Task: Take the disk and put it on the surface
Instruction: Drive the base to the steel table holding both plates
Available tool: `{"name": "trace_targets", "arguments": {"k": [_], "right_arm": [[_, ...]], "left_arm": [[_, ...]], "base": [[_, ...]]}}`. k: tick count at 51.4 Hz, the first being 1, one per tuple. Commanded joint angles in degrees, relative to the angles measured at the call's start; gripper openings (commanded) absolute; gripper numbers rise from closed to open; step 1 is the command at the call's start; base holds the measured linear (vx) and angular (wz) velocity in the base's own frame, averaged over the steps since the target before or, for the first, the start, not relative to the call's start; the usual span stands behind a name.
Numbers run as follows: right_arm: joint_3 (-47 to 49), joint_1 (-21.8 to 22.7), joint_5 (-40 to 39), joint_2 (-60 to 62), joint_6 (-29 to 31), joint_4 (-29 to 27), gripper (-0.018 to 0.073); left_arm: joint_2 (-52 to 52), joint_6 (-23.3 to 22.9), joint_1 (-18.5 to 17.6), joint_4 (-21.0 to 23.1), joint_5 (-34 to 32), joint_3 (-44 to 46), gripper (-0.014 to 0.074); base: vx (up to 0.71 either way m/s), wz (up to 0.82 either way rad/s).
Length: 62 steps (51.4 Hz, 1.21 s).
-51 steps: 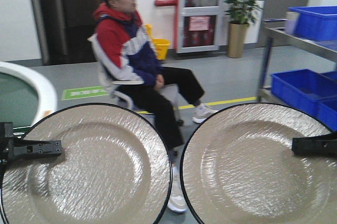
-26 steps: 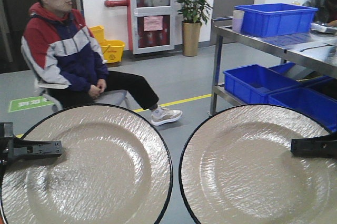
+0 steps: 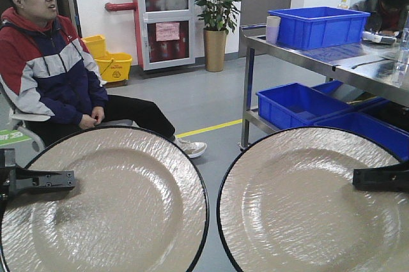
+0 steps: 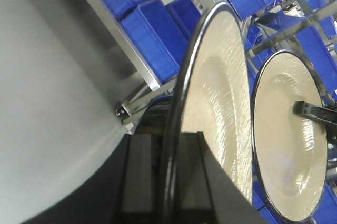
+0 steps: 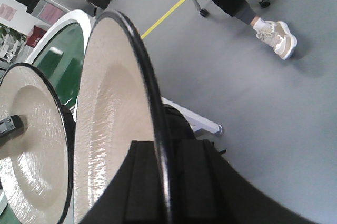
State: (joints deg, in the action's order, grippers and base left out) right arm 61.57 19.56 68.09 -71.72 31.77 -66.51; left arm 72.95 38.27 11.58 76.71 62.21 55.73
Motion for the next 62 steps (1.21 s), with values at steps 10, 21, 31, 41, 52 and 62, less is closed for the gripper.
{"name": "trace_targets", "arguments": {"k": [10, 21, 31, 41, 52, 62], "right_arm": [[1.81, 0.24, -0.21, 1.49, -0.34, -7.77, -0.0009], [1.81, 0.24, -0.21, 1.49, -0.34, -7.77, -0.0009], [1.81, 0.24, -0.34, 1.49, -0.34, -7.77, -0.0009], [1.81, 0.24, -0.34, 1.49, -0.34, -7.77, -0.0009], [1.81, 0.24, -0.34, 1.49, -0.34, -7.77, -0.0009], [1.81, 0.24, -0.28, 1.49, -0.34, -7.77, -0.0009]], "left_arm": [[-1.94, -0.95, -0.12, 7.71, 0.93, 1.92, -0.0008], [-1.94, -0.95, -0.12, 7.71, 0.93, 1.92, -0.0008], [-1.94, -0.95, -0.12, 7.71, 0.93, 1.92, -0.0008], [-1.94, -0.95, -0.12, 7.71, 0.93, 1.92, -0.0008], [-1.94, -0.95, -0.12, 7.71, 0.93, 1.92, -0.0008], [-1.94, -0.95, -0.12, 7.71, 0.93, 1.92, -0.0008]], "base": [[0.33, -0.01], [0.37, -0.04], [0.4, -0.09], [0.43, -0.15], [0.45, -0.18], [0.45, -0.15]]}}
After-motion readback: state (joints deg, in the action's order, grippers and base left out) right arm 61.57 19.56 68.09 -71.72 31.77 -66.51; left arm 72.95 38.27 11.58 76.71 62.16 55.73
